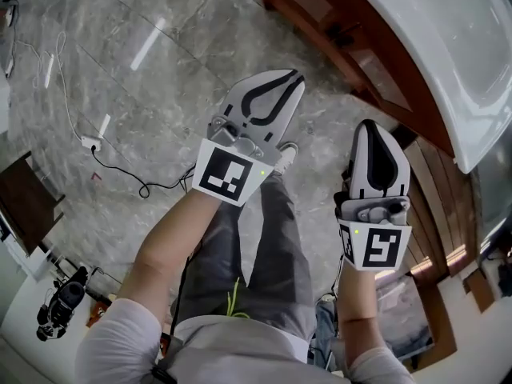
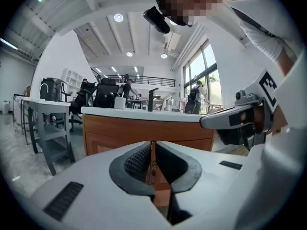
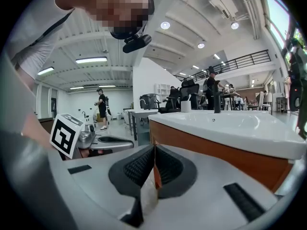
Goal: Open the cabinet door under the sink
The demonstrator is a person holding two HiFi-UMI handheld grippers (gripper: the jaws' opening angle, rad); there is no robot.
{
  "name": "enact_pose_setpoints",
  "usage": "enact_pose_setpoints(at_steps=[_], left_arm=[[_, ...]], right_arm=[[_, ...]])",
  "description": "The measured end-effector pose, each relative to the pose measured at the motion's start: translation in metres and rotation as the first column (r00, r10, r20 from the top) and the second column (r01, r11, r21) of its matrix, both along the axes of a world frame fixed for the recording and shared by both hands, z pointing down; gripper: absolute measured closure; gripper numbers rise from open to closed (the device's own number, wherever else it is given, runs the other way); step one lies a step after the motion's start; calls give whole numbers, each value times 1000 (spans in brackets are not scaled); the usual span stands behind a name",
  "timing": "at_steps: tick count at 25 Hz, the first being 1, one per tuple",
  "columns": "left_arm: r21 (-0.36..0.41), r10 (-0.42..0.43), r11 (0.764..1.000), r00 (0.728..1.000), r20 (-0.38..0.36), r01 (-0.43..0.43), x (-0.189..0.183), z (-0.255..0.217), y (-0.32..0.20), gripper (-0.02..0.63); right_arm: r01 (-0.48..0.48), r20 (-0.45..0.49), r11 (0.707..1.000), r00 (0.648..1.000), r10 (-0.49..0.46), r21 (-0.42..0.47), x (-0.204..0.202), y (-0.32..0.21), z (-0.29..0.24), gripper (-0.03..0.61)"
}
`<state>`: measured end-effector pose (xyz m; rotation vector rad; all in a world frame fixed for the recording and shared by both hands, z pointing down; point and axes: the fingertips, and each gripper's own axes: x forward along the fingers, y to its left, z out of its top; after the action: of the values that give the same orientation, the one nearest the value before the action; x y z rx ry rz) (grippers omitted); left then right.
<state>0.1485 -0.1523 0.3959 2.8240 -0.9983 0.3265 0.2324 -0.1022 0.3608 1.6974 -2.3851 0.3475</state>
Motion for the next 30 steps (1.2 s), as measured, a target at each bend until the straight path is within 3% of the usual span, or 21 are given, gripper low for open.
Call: enact_pose_setpoints(at_steps=[4, 16, 30], left_arm=[[-16, -33, 999, 999, -16, 32, 6, 41, -24, 592], [-40, -10, 999, 999, -37, 8, 31, 156, -64, 552], [-53, 47, 997, 996, -72, -51, 76, 227, -98, 510]], right_arm=[[18, -2, 1000, 1000, -18, 2, 3, -9, 36, 546], [42, -26, 998, 999, -41, 38, 0, -43, 134, 546], [10, -32, 998, 999, -8, 61, 15, -60, 199, 546]])
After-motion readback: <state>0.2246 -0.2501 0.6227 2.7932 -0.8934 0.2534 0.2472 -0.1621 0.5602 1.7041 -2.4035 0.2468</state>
